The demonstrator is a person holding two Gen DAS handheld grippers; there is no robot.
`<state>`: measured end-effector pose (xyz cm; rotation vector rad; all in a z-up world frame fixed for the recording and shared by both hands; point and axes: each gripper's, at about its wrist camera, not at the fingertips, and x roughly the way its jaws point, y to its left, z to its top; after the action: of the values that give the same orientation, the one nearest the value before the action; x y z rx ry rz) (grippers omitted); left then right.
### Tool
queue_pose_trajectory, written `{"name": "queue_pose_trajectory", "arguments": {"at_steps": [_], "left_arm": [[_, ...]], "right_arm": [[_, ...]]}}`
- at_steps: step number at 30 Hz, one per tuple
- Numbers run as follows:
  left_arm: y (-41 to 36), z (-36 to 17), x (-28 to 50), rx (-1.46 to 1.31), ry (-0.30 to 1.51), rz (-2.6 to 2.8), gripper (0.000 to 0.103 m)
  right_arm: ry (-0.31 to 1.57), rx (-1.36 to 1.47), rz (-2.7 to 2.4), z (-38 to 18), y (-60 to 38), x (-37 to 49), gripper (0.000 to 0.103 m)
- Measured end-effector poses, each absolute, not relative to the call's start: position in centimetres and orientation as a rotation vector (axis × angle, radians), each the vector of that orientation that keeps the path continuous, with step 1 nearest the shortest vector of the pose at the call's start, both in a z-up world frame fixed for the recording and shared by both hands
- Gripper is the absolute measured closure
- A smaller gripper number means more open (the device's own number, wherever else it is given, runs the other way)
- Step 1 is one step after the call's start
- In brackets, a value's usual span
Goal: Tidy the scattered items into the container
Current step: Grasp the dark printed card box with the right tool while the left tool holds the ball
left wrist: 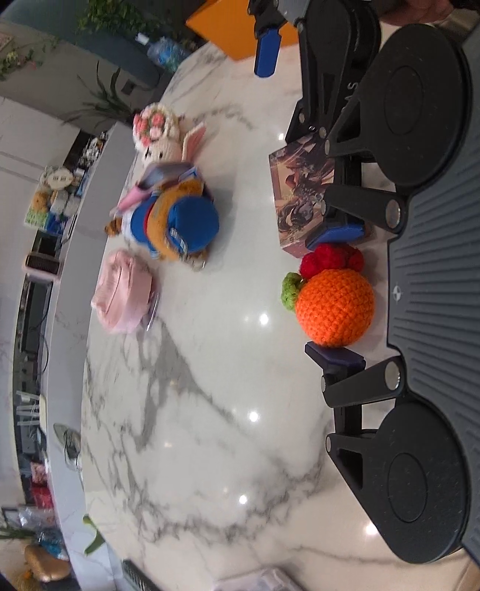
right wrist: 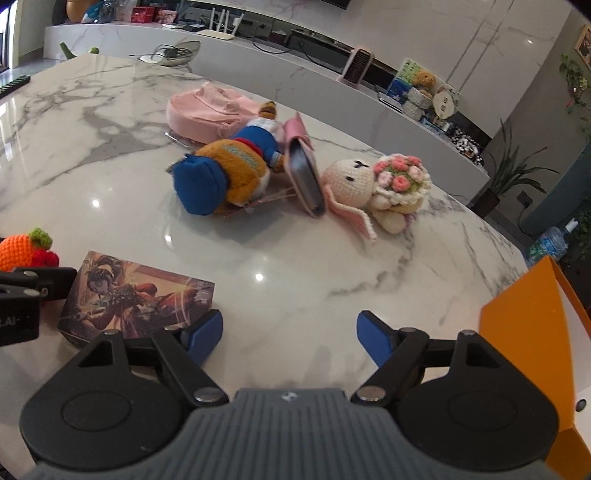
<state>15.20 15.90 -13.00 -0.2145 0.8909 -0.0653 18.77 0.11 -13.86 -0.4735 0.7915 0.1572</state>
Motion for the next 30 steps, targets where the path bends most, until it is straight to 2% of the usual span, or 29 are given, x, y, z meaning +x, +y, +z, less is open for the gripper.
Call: {"name": "queue_pose_trajectory", "arguments": {"at_steps": [9,11,13,14,21,26,28,30], "left_arm": [[13.4,-13.1,15.0,-0.174,0.904,-0.173,0.04],[13.1,-13.0,14.9,-0.176,0.904,-0.189,0.04],[12.6,-13.0,14.7,-0.165,0.903,-0.215,0.041],[12.3,-13.0,14.6,-0.159,0.902,-0.225,0.041],[10.3,-13.2,14.2,-0.128,0.897,-0.323,0.041],[10.2,-13.1,14.2,-0.115,0.888,-0.3,0.041],[10.7,-12.8,14.1,-0.085,0.871,-0.234,0.04],[11.0,-12.8,14.2,-0.048,0.865,-0.175,0.04]], "right_arm": [[0.833,-0.429,0.09,-13.0,-3.9,17.0,0.022],[0.852,-0.429,0.087,-13.4,-4.2,16.6,0.028],[0.876,-0.417,0.083,-13.7,-4.3,16.6,0.045],[0.878,-0.414,0.077,-13.9,-4.4,16.6,0.048],[0.862,-0.385,0.006,-13.8,-5.2,18.0,0.055],[0.853,-0.338,0.014,-13.0,-5.3,18.6,0.053],[0.865,-0.306,0.011,-12.6,-5.4,18.7,0.041],[0.884,-0.251,0.007,-12.2,-5.6,18.6,0.033]]}}
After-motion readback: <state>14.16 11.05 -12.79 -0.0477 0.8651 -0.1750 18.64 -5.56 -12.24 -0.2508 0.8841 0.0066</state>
